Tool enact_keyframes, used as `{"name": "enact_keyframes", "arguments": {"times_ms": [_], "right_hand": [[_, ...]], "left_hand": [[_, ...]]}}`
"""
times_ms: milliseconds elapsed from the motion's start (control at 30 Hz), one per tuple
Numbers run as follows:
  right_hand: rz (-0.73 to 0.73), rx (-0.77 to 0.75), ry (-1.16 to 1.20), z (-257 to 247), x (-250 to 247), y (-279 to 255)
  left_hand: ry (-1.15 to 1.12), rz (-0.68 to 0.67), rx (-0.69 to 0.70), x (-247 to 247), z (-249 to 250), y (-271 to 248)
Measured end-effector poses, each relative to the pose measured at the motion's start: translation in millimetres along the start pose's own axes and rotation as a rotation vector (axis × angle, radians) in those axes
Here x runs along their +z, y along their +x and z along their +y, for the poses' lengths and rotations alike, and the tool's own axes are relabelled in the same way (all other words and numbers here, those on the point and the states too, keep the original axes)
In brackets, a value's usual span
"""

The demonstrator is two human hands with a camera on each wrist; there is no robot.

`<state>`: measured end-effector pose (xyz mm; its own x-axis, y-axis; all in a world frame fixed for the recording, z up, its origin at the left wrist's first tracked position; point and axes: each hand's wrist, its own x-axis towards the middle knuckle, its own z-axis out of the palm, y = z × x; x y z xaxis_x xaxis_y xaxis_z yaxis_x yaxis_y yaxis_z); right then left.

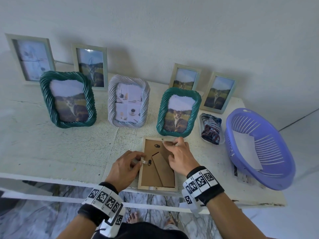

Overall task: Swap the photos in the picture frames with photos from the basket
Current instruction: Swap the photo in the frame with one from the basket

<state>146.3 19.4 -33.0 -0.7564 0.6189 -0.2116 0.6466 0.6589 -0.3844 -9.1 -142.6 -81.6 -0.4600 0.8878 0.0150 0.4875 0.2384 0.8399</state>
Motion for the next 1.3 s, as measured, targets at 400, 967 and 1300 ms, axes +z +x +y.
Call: {"name": "enact_keyframes", "arguments": {"times_ms": [400, 967, 1300], "right_hand": [[-0.01, -0.044, 0.156, 8, 0, -11], [-0.011, 0.007, 0.3, -14, 45, -64], [0.033, -0.019, 0.388, -11, 44, -65]], "left_hand": [[-0.014, -0.006, 0.007, 0, -1, 0], [-0.018, 0.019, 0.014, 1, -1, -1], [-0.026, 0.015, -0.016, 1, 3, -2]]}}
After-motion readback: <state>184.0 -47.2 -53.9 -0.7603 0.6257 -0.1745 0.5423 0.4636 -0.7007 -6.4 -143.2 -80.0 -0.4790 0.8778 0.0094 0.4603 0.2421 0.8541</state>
